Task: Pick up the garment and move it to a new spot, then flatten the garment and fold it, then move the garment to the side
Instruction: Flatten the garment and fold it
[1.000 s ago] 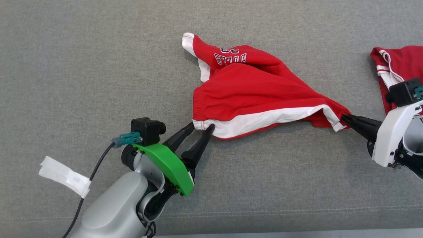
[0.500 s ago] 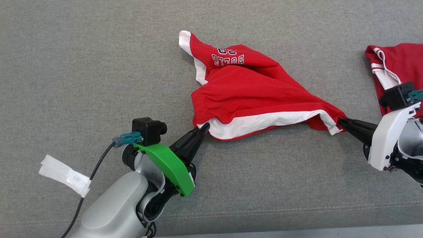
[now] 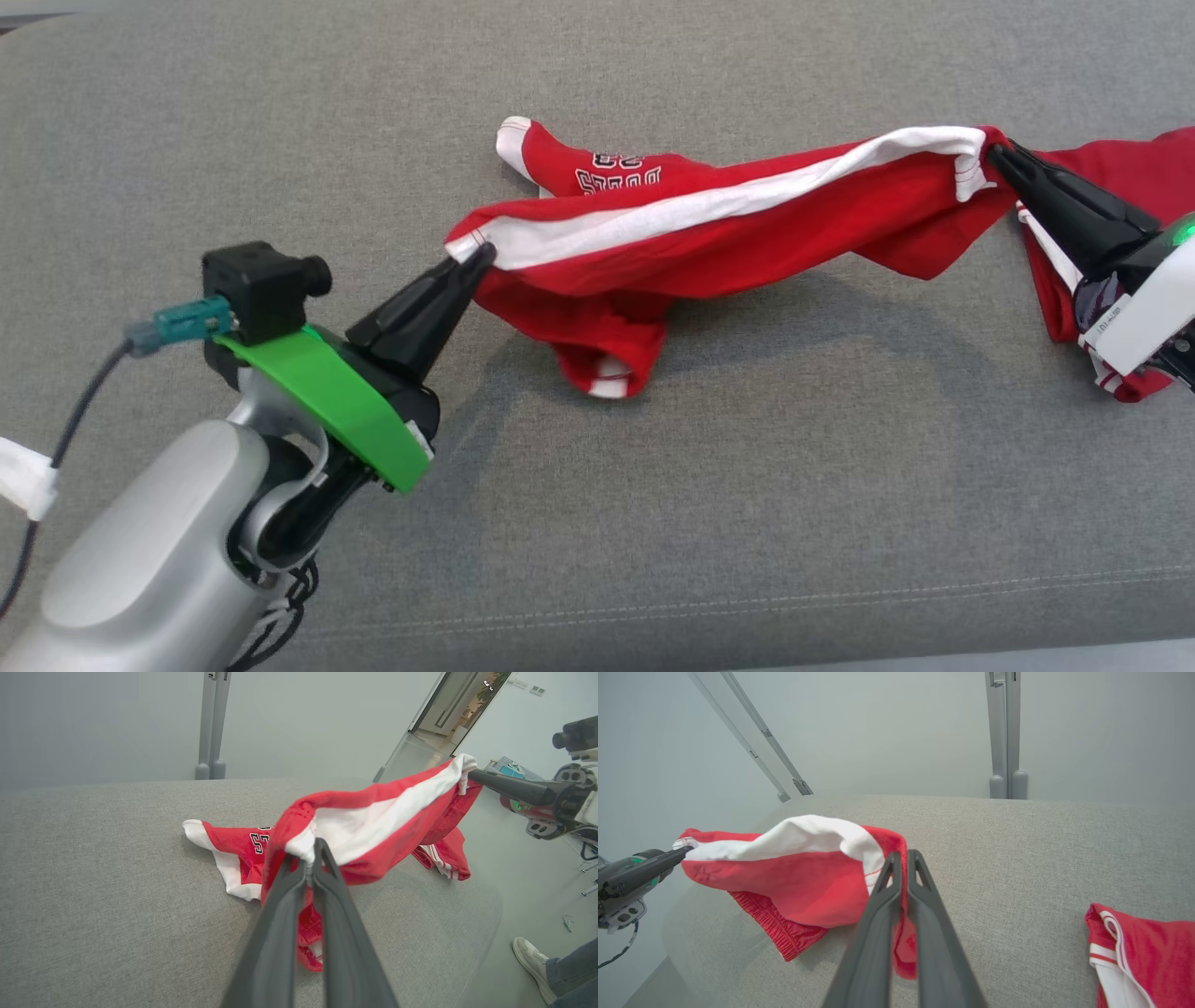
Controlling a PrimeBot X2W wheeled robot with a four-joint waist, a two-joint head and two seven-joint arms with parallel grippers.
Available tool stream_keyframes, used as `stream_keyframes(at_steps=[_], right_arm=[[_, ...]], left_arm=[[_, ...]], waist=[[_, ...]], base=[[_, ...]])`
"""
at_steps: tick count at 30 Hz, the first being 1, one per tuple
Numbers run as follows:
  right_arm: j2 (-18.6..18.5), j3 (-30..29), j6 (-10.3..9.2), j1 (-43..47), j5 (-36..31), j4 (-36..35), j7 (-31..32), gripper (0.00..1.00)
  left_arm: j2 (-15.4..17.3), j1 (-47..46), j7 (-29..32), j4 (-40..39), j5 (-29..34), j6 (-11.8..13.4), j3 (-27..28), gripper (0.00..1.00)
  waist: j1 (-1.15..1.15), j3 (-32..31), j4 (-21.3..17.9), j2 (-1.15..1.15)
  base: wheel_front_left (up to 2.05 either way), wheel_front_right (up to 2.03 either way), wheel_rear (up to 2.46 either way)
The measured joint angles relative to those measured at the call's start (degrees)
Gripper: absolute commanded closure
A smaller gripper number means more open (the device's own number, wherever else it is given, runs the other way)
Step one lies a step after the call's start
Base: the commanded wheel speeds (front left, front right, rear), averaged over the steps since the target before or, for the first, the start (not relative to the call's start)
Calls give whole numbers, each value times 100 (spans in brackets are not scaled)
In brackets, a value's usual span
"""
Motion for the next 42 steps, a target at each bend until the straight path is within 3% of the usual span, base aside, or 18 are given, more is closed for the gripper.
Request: stream_keyframes(at_steps=[9,19,27,32,38,42], right_arm=[[-346,57,33,181,-42,-1477,-136,100],[-1182,-426,-5,638,252,-2743,-535,100],[-1772,-648,-274,1124,670,-3435,-708,100],[-2137,-865,-289,1369,1132,-4109,-879,100],[-2305,-844,-304,1535,1725,-4289,-804,100],[-2026,-855,-263,1396,2228,-3868,-650,100]], left_arm=[[965,-106,844,-1514,-701,46,436,100],[1741,-99,1289,-3110,-1182,613,1277,100],[2061,-70,1642,-3980,-1675,1061,1694,100],[2224,97,1908,-4580,-1997,1196,1842,100],[2487,97,2270,-4632,-2292,1287,2104,100],[2474,13,2507,-3995,-2586,1288,2108,100]], waist=[[0,-315,-235,0],[0,-529,-647,0],[0,-797,-856,0],[0,-886,-949,0],[0,-668,-960,0],[0,-400,-904,0]], base=[[0,0,0],[0,0,0],[0,0,0],[0,0,0],[0,0,0],[0,0,0]])
